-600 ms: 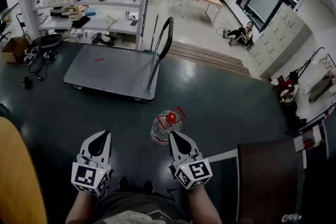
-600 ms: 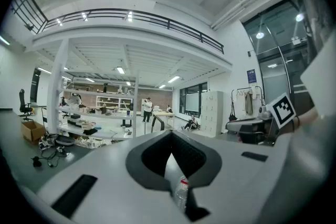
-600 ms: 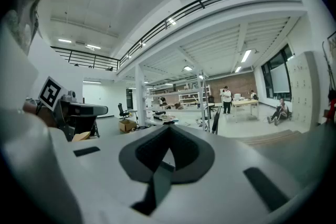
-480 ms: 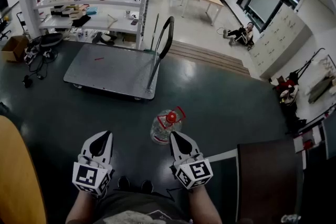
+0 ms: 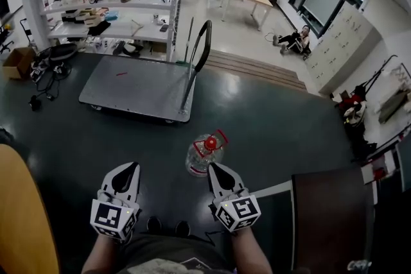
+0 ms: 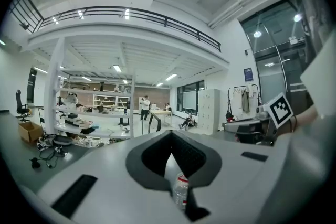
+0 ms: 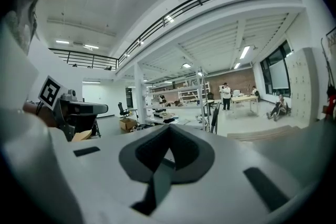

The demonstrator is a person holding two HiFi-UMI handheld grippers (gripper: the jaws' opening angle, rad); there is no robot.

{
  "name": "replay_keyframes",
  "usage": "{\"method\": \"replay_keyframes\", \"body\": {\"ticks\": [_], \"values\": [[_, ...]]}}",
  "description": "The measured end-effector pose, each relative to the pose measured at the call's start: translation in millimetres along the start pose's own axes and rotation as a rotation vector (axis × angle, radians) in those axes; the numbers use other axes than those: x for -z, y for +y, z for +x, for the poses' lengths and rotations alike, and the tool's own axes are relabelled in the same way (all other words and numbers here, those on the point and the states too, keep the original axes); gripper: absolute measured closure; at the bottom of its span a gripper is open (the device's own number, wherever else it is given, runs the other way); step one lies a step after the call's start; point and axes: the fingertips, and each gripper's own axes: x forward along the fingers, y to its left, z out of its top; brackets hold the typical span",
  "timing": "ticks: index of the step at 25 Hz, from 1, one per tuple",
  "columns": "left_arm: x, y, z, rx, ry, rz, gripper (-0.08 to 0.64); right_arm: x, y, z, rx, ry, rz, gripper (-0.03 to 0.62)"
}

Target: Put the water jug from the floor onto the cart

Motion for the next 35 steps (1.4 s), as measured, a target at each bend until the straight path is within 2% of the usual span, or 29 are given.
{"method": "replay_keyframes", "body": {"ticks": [10,17,21,25,28,32,35], "values": [[7.7,10.4,-4.4,-0.006,0.002,-0.023,0.552,8.9,8.3,10.2,-0.006,0.019,0.002,0.603],[21.8,37.0,-10.6,-0.01,0.02,-0.038,0.552,26.1,2.7,30.7,0.089,0.046,0.03,0.603],[21.9,58.2,-9.8,-0.001,0.004,-0.063,0.552,30.2,6.4,42.4,0.1,0.022,0.072,0.601],[22.7,75.8,-2.1,0.023,-0.001,-0.059,0.552,27.1,14.3,55.9,0.141,-0.01,0.082,0.601],[27.9,86.9,4.8,0.047,0.015,-0.073,0.552,25.4,18.5,61.8,0.14,-0.038,0.073,0.601],[36.1,96.2,16.5,0.062,0.021,-0.128,0.552,47.0,-3.5,66.6,0.209,0.024,0.085,0.601],[41.8,100.9,33.4,0.062,0.028,-0.125,0.552,68.1,-32.5,76.3,0.266,0.073,0.092,0.601]]}}
